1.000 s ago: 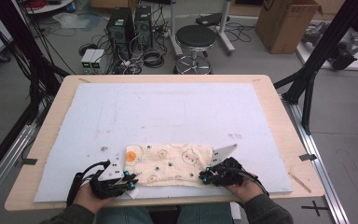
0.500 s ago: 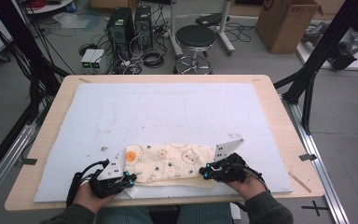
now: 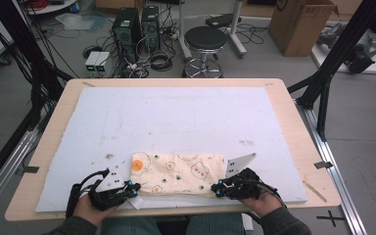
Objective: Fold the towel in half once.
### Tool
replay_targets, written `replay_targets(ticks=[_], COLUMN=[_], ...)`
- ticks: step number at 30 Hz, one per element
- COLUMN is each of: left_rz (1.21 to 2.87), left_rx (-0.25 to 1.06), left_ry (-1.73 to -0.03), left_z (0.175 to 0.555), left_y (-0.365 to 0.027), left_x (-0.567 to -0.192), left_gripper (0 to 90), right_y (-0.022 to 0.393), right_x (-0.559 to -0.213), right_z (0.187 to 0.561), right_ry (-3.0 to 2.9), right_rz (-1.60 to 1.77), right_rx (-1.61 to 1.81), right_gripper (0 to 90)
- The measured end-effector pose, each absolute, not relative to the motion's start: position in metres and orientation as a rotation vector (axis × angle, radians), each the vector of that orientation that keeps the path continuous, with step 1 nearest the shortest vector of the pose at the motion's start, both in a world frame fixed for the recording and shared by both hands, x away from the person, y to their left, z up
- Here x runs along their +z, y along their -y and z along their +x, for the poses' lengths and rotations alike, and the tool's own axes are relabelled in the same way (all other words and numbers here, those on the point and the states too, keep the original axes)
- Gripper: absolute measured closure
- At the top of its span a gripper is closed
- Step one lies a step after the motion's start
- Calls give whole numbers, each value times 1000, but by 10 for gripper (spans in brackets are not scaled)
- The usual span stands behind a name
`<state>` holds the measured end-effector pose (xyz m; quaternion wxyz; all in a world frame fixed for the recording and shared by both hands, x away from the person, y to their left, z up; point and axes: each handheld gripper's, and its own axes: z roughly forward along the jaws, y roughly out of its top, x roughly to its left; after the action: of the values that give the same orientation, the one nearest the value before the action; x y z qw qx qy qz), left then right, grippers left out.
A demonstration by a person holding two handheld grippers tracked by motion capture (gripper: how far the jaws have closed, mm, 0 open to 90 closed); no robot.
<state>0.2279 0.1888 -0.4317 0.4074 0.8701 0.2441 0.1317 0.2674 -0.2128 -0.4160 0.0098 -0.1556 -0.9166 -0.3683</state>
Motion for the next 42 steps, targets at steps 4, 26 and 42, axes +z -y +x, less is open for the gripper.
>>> replay_targets(ticks=[4, 26, 42], left_rz=[2212, 2024, 2066], left_rx=[295, 233, 189], left_ry=[-631, -666, -765], left_z=[229, 252, 315], left_y=[-189, -174, -127], left_x=[-435, -403, -413], left_gripper=[823, 690, 895], right_y=[211, 209, 136], right_x=[-423, -387, -402], right_z=[268, 302, 363], right_ry=[2855, 2733, 2690], right_rz=[-473, -658, -770], right_rx=[-1116, -1375, -1222], right_gripper=[801, 771, 894])
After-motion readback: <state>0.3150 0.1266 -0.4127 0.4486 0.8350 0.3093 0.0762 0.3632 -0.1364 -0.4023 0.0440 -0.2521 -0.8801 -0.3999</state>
